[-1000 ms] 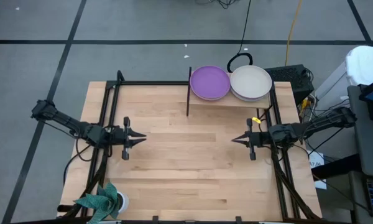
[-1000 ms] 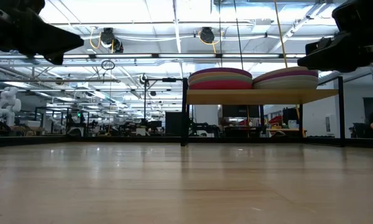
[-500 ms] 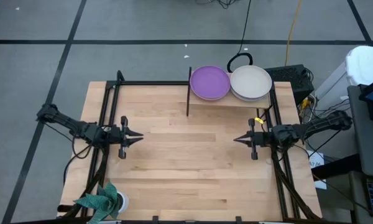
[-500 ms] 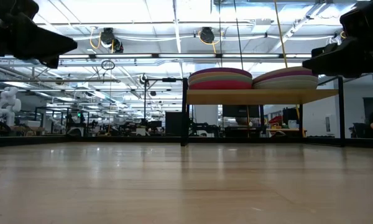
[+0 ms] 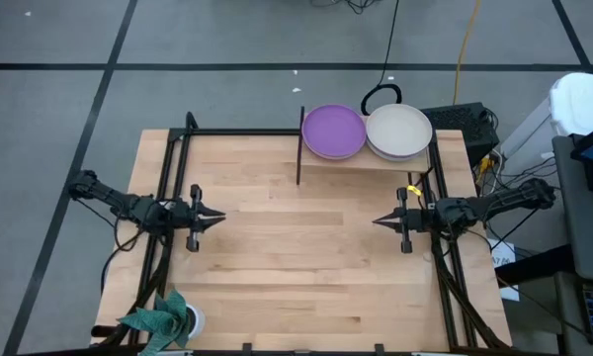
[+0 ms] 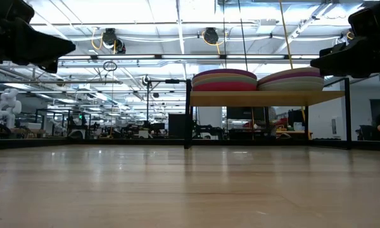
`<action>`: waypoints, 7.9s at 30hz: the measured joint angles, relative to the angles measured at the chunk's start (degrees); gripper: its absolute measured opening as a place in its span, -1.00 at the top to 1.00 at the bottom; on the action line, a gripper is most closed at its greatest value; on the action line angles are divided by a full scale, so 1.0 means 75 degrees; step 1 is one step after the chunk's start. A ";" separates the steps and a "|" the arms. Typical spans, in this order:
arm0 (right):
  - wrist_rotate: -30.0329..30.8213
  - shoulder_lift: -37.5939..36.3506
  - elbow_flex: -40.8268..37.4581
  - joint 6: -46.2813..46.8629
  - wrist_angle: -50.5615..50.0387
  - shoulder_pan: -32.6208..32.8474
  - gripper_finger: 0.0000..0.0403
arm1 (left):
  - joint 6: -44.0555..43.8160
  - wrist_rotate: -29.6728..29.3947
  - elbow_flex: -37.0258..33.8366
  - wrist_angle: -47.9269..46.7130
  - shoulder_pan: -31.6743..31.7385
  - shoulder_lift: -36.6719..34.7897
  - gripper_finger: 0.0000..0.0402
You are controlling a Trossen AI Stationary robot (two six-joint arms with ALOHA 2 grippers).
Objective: Place and stack plates onto a shelf
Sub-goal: Return to Home Position
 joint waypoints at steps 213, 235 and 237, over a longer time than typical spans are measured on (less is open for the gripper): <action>-0.1375 -0.0724 -0.0249 -0.0518 -0.0273 -0.1915 1.00 | 0.0163 0.3157 0.0000 -0.0328 0.2865 -0.0357 0.94; -0.1378 -0.0724 -0.0248 0.1044 -0.0276 -0.1915 1.00 | 0.0163 0.3155 0.0000 -0.0325 0.2865 -0.0357 0.94; -0.1378 -0.0724 -0.0248 0.1322 -0.0276 -0.1915 1.00 | 0.0163 0.3154 0.0000 -0.0325 0.2865 -0.0357 0.94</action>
